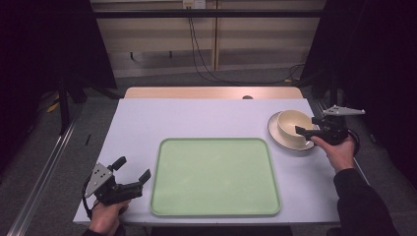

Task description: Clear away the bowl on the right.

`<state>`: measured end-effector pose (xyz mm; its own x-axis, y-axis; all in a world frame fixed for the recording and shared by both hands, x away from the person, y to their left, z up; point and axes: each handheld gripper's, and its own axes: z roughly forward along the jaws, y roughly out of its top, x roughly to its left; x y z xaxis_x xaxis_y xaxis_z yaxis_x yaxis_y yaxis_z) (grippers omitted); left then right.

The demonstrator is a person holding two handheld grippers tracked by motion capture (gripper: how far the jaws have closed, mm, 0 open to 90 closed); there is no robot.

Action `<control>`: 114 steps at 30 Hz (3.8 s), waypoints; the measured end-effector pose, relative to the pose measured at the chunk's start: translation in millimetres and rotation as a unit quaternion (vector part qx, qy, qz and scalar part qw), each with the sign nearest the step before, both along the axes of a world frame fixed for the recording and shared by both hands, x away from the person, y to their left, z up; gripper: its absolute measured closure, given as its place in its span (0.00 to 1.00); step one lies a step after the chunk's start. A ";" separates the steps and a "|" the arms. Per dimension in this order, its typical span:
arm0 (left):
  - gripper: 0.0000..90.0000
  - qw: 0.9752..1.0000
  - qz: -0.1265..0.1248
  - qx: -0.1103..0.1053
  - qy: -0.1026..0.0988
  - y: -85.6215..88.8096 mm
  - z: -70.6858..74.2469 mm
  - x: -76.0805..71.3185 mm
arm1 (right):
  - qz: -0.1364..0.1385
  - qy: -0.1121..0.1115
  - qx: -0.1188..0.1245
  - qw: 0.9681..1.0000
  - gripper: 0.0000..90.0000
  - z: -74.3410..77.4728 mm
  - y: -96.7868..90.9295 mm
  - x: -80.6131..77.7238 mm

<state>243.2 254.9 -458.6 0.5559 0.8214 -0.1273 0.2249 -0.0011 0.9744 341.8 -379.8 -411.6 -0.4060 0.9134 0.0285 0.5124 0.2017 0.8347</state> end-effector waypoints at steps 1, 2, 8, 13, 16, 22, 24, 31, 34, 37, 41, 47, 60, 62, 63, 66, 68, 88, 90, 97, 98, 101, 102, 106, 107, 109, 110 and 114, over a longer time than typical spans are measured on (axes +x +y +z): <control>0.00 1.000 -0.001 0.000 0.000 0.0 -0.1 0.1 | -0.005 0.005 -0.002 1.000 0.21 -0.9 -1.4 4.3; 0.00 1.000 -0.001 0.000 0.000 0.0 -0.1 0.1 | -0.005 0.005 -0.002 1.000 0.21 -0.9 -1.4 4.3; 0.00 1.000 -0.005 0.003 0.000 0.4 0.0 0.3 | -0.012 0.024 -0.001 1.000 0.25 -0.6 -9.3 17.5; 0.00 1.000 -0.004 0.000 0.001 -0.4 -0.3 0.7 | -0.029 0.052 0.002 0.998 0.27 -4.6 -19.6 33.1; 0.00 1.000 -0.003 0.002 0.000 -0.3 -0.2 0.6 | -0.036 0.060 -0.002 0.998 0.28 -5.9 -20.7 37.8; 0.00 1.000 -0.005 -0.001 0.001 -0.3 -0.3 0.4 | -0.044 0.091 -0.008 0.995 0.34 -17.5 -23.7 51.2; 0.00 1.000 -0.007 0.004 0.001 0.2 -0.3 0.4 | -0.046 0.109 -0.020 0.993 0.36 -22.8 -24.7 54.1; 0.00 1.000 -0.007 0.002 0.001 0.0 -0.2 0.4 | -0.052 0.132 -0.022 0.990 0.52 -32.7 -25.4 59.8; 0.00 1.000 -0.005 0.002 0.001 -0.1 -0.3 0.5 | -0.049 0.141 -0.021 0.989 0.56 -34.1 -24.9 61.6; 0.00 1.000 -0.005 0.004 0.000 0.2 -0.3 0.4 | -0.051 0.156 -0.019 0.986 0.58 -37.0 -25.0 65.4; 0.00 1.000 -0.006 0.007 0.001 0.3 -0.2 0.4 | -0.060 0.175 0.000 0.983 0.67 -38.4 -25.9 66.2; 0.00 1.000 -0.006 0.004 0.000 0.0 -0.3 0.4 | -0.064 0.184 0.002 0.981 0.76 -40.1 -28.7 66.9; 0.00 1.000 -0.008 0.003 0.001 0.0 -0.3 0.1 | -0.073 0.187 0.003 0.980 0.92 -37.0 -25.7 70.7; 0.00 1.000 -0.009 0.005 0.001 0.2 -0.3 0.0 | -0.074 0.189 0.004 0.979 0.92 -37.0 -26.0 70.8; 0.00 1.000 -0.009 0.005 0.001 0.2 -0.3 0.1 | -0.076 0.191 0.006 0.979 0.92 -36.9 -25.9 70.8; 0.00 1.000 -0.010 0.005 0.001 0.3 -0.3 0.2 | -0.077 0.193 0.012 0.978 0.92 -36.8 -27.0 71.1; 0.00 1.000 -0.009 0.005 0.001 0.3 -0.3 0.2 | -0.082 0.195 0.020 0.977 0.93 -36.9 -27.5 71.1; 0.00 1.000 -0.006 0.003 0.000 -0.3 0.0 -0.3 | -0.087 0.186 0.049 0.978 0.93 -33.3 -33.4 66.5; 0.00 1.000 -0.006 0.003 -0.001 -0.4 0.1 -0.4 | -0.088 0.184 0.048 0.978 0.93 -33.3 -33.6 66.2; 0.00 1.000 -0.006 0.009 -0.002 0.3 0.4 -0.5 | -0.091 0.179 0.050 0.978 0.93 -31.3 -32.6 65.2; 0.00 1.000 -0.007 0.010 -0.001 0.4 0.4 -0.6 | -0.092 0.180 0.052 0.978 0.93 -30.7 -32.2 64.9; 0.00 1.000 -0.007 0.009 -0.001 0.3 0.4 -0.6 | -0.091 0.176 0.057 0.979 0.93 -29.3 -32.5 64.0; 0.00 1.000 -0.007 0.009 -0.001 0.3 0.4 -0.6 | -0.091 0.176 0.057 0.979 0.93 -29.3 -32.5 64.0; 0.00 1.000 -0.006 0.005 -0.001 -0.4 0.3 -0.6 | -0.089 0.171 0.056 0.980 0.93 -28.2 -33.4 63.2; 0.00 1.000 -0.006 0.009 -0.002 0.0 0.5 -0.6 | -0.087 0.170 0.058 0.980 0.93 -27.7 -33.6 62.9; 0.00 1.000 -0.007 0.010 -0.002 0.3 0.5 -0.6 | -0.086 0.167 0.064 0.980 0.93 -25.6 -34.1 61.6; 0.00 1.000 -0.007 0.010 -0.002 0.3 0.5 -0.6 | -0.086 0.167 0.064 0.980 0.93 -25.6 -34.1 61.6; 0.00 1.000 -0.007 0.010 -0.001 0.2 0.4 -0.6 | -0.083 0.159 0.066 0.982 0.93 -23.1 -35.6 60.4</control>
<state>242.6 255.1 -458.1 0.5676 0.8160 -0.1093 0.2218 -0.0237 0.9748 402.2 -415.4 -434.6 -0.2040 0.9457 0.2530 0.7677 -0.0059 0.6408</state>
